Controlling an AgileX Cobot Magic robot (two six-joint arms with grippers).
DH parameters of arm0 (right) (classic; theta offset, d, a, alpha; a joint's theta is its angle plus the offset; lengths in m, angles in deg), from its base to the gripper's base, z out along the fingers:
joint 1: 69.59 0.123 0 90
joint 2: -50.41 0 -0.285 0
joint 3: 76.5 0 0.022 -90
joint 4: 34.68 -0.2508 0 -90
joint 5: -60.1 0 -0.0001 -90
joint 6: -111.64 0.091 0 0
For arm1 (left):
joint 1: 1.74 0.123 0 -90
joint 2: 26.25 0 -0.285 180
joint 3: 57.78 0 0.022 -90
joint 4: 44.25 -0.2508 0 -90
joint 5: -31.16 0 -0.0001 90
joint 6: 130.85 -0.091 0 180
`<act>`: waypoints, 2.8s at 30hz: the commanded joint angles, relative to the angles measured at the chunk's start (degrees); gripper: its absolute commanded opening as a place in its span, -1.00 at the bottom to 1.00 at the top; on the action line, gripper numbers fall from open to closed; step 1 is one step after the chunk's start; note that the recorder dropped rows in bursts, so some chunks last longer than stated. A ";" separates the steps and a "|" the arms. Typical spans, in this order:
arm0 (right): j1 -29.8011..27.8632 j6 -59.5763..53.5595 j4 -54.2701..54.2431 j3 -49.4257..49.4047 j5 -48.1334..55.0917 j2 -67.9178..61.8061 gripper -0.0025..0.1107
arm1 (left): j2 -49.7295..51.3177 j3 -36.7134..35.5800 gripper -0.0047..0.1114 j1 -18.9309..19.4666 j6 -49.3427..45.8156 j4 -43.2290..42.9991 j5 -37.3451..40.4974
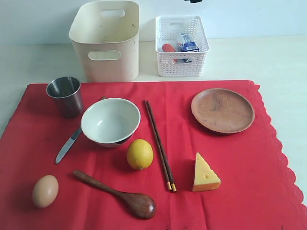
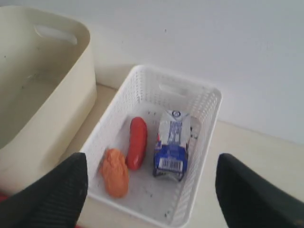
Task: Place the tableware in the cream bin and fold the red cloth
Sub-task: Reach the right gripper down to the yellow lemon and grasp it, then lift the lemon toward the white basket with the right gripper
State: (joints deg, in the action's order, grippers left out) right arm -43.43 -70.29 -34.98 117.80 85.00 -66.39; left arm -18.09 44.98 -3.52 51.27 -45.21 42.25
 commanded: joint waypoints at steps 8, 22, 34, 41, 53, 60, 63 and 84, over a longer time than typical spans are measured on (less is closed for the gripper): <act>-0.21 -15.99 -19.94 -2.16 17.99 3.79 0.31 | -0.38 0.03 -0.85 0.16 -0.08 0.36 -0.02; 11.48 -36.06 -37.05 -2.16 22.10 4.16 0.31 | -0.38 0.03 -0.85 0.16 -0.08 0.36 -0.02; 16.47 -37.02 -35.30 -10.03 19.71 6.67 0.31 | -0.38 0.03 -0.85 0.16 -0.08 0.36 -0.02; 16.47 -36.34 -35.63 -21.99 13.13 11.64 0.31 | -0.38 0.03 -0.85 0.16 -0.08 0.36 -0.02; 22.81 -36.08 -38.31 -36.81 -2.62 8.45 0.31 | -0.38 0.03 -0.85 0.16 -0.08 0.36 -0.02; 22.81 -35.95 -39.33 -36.73 -4.02 0.67 0.31 | -0.38 0.03 -0.85 0.16 -0.08 0.36 -0.02; 23.20 -38.57 -43.11 -36.60 -4.13 -0.43 0.31 | -0.38 0.03 -0.85 0.16 -0.08 0.36 -0.02; 26.02 -40.52 -42.49 -36.28 -1.62 -0.26 -0.66 | -0.38 0.03 -0.85 0.16 -0.08 0.36 -0.02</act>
State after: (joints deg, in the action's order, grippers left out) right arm -17.51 -110.19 -78.65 81.43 81.17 -67.50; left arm -18.09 44.98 -3.52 51.24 -45.21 42.25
